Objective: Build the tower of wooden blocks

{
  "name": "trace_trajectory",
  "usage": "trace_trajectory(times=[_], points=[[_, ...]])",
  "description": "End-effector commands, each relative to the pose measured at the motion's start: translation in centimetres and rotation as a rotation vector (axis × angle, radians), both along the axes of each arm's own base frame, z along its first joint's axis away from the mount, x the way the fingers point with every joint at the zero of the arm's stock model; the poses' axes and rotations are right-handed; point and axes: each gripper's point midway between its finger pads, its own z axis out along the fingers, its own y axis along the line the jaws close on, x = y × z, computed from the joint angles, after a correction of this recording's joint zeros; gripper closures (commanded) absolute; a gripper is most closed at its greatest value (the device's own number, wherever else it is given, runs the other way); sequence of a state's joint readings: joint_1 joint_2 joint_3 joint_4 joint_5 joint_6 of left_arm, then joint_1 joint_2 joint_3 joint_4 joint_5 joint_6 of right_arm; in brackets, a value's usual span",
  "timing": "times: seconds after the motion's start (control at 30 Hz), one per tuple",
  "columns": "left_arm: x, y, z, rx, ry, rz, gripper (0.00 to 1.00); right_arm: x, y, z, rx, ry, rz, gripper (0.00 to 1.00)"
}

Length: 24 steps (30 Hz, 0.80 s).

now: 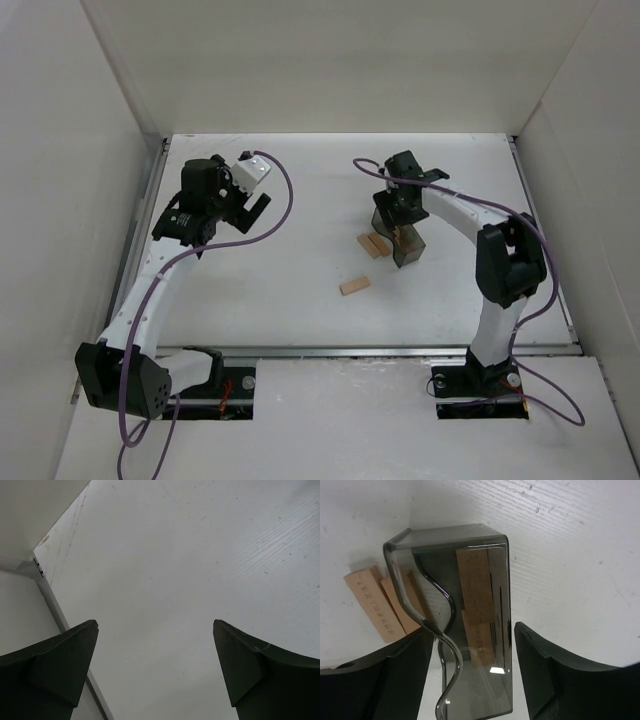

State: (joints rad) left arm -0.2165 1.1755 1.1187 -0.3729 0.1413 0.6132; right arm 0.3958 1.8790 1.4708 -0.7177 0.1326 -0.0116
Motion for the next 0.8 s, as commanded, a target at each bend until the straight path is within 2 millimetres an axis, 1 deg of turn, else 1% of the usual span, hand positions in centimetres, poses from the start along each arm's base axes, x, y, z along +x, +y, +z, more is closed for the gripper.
trace_trajectory(times=[0.0, 0.13, 0.17, 0.2, 0.23, 0.27, 0.3, 0.37, 0.4, 0.43, 0.47, 0.5, 0.53, 0.57, 0.6, 0.63, 0.67, 0.7, 0.73, 0.77], points=[[-0.1, 0.0, 0.4, 0.013, -0.022, -0.008, 0.01, 0.6, 0.5, -0.1, 0.001, -0.021, 0.003, 0.29], [-0.1, 0.0, 0.4, 0.013, -0.022, -0.008, 0.01, 0.6, 0.7, -0.2, 0.011, -0.017, 0.008, 0.38], [-0.1, 0.0, 0.4, 0.013, -0.022, -0.008, 0.01, 0.6, 0.8, 0.4, 0.024, -0.026, 0.013, 0.43], [-0.1, 0.0, 0.4, 0.013, -0.022, -0.008, 0.01, 0.6, 0.8, 0.4, 0.024, -0.027, 0.013, 0.45], [-0.1, 0.0, 0.4, 0.013, -0.022, -0.008, 0.01, 0.6, 0.8, 1.0, 0.030, -0.041, 0.013, 0.48], [-0.1, 0.0, 0.4, 0.013, -0.022, -0.008, 0.01, 0.4, 0.8, 1.1, 0.030, -0.041, 0.013, 0.56], [-0.1, 0.0, 0.4, 0.013, -0.022, -0.008, 0.01, 0.6, 0.9, 2.0, 0.042, -0.069, 0.013, 0.61], [-0.1, 0.0, 0.4, 0.013, -0.022, -0.008, 0.01, 0.5, 0.6, 2.6, 0.041, -0.084, -0.003, 0.70], [-0.1, 0.0, 0.4, 0.013, -0.022, -0.008, 0.01, 0.6, 0.4, 3.4, 0.037, -0.107, -0.009, 0.78], [-0.1, 0.0, 0.4, 0.013, -0.022, -0.008, 0.01, 0.6, 0.1, 3.5, 0.030, -0.113, -0.028, 0.79], [-0.1, 0.0, 0.4, 0.013, -0.022, -0.008, 0.01, 0.9, 0.1, 4.2, 0.036, -0.139, -0.048, 0.79], [-0.1, 0.0, 0.4, 0.013, -0.022, -0.008, 0.01, 1.0, -0.2, 4.2, 0.027, -0.146, -0.071, 0.79], [-0.1, 0.0, 0.4, 0.013, -0.022, -0.008, 0.01, 1.1, -0.7, 4.3, 0.009, -0.157, -0.097, 0.84], [-0.1, 0.0, 0.4, 0.013, -0.022, -0.008, 0.01, 1.7, -1.7, 5.1, -0.045, -0.206, -0.168, 0.86], [-0.1, 0.0, 0.4, 0.013, -0.022, -0.008, 0.01, 1.6, -1.8, 5.4, -0.095, -0.221, -0.192, 0.88], [-0.1, 0.0, 0.4, 0.013, -0.022, -0.008, 0.01, 1.7, -2.3, 4.9, -0.159, -0.227, -0.226, 0.88], [-0.1, 0.0, 0.4, 0.013, -0.022, -0.008, 0.01, 1.9, -3.6, 5.6, -0.279, -0.290, -0.300, 0.88], [-0.1, 0.0, 0.4, 0.013, -0.022, -0.008, 0.01, 2.0, -4.4, 5.8, -0.353, -0.314, -0.343, 0.88], [-0.1, 0.0, 0.4, 0.013, -0.022, -0.008, 0.01, 1.7, -5.4, 6.5, -0.443, -0.320, -0.380, 0.88], [-0.1, 0.0, 0.4, 0.013, -0.022, -0.008, 0.01, 1.7, -6.0, 5.2, -0.530, -0.319, -0.432, 0.88]])
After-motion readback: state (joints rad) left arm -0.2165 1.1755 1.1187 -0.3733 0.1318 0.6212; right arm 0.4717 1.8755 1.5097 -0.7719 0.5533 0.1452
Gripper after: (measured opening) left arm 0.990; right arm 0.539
